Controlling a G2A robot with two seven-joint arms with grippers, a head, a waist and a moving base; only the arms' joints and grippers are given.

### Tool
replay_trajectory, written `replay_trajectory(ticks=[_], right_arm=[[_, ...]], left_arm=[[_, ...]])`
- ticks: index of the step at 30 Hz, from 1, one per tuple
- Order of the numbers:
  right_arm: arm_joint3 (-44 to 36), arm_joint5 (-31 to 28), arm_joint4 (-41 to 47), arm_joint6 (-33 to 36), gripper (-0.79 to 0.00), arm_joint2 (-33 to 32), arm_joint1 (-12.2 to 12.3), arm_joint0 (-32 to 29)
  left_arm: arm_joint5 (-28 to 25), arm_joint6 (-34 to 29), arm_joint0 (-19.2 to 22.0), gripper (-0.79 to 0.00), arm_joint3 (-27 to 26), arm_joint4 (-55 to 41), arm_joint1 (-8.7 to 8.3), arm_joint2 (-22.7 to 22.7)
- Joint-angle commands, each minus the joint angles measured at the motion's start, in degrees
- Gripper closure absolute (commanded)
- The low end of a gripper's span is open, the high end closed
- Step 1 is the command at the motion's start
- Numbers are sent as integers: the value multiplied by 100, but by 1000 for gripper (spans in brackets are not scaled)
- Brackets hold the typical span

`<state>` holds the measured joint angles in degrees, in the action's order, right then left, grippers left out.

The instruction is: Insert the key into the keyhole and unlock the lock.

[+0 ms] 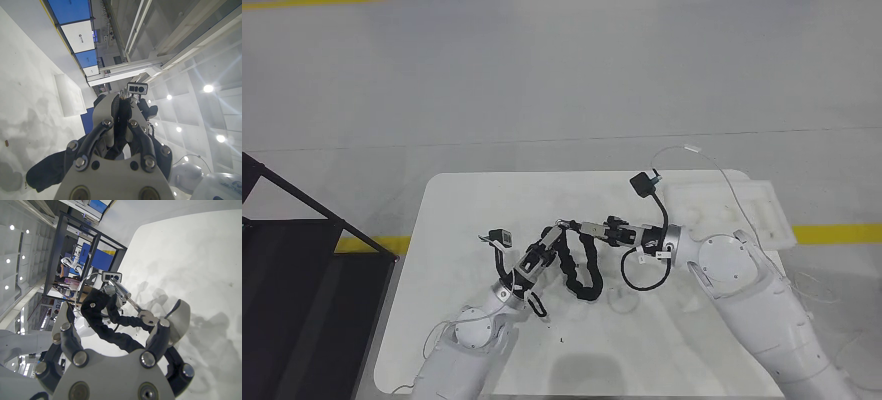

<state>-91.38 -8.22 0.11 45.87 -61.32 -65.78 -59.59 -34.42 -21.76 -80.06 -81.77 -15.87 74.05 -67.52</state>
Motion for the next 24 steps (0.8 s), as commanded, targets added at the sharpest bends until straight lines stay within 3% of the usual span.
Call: replay_trajectory(ticks=[1, 13, 24], right_arm=[[14, -2, 2, -14, -785, 18, -6, 16], [106, -56, 18, -67, -785, 67, -35, 99], [185, 24, -121, -11, -785, 139, -52, 187]], left_arm=[[5, -14, 1, 0, 0, -13, 2, 3], [63, -113, 11, 0, 8, 5, 11, 40], [194, -4, 19, 0, -44, 705, 12, 141]])
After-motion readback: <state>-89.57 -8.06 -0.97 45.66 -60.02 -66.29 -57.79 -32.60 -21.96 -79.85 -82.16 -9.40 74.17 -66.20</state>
